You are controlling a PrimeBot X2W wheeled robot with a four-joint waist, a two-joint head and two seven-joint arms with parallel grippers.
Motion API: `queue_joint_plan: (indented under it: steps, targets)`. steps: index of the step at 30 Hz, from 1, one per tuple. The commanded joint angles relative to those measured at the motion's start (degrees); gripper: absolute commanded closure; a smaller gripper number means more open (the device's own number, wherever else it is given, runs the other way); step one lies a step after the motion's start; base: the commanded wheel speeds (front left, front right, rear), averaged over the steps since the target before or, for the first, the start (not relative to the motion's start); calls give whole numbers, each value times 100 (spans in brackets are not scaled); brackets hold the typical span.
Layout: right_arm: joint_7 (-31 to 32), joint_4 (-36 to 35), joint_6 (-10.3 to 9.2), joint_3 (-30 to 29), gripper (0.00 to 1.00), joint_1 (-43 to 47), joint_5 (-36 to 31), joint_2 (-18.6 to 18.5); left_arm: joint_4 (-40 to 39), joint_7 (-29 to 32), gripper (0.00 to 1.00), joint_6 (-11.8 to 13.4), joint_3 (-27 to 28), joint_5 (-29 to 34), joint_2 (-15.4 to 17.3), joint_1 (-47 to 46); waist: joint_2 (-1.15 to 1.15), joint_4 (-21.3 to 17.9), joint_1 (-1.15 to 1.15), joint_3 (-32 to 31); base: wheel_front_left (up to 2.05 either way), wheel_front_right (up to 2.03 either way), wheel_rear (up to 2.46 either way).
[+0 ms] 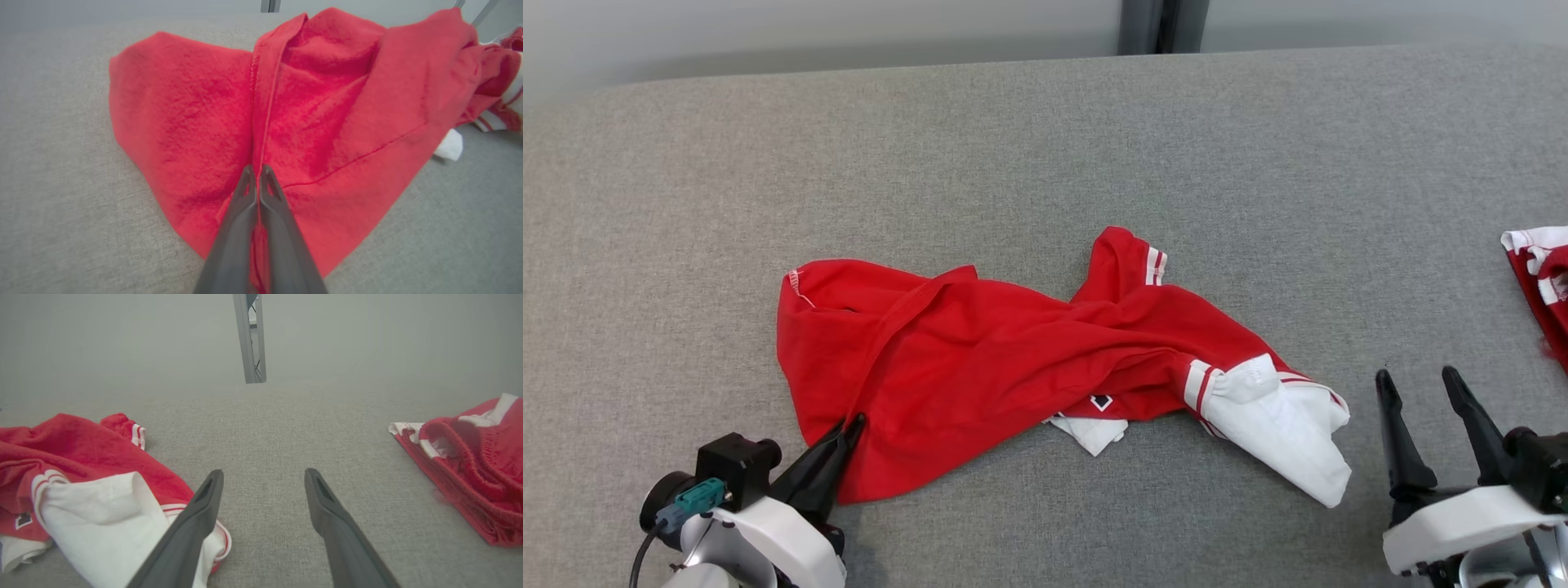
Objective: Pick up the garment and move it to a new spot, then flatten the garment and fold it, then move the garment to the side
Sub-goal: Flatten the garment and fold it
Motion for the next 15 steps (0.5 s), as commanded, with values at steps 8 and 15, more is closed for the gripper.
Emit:
queue_joint_plan:
  steps: [8, 15]
  targets:
    - [297, 152, 0, 589, 0, 343, 27, -139, -215, 47, 100, 63, 54, -69, 94, -83, 0, 34, 0, 76, 0, 0, 0]
    - [331, 404, 0, 996, 0, 450, 263, -119, -261, 51, 100, 95, 40, -93, 105, -109, 0, 52, 0, 100, 0, 0, 0]
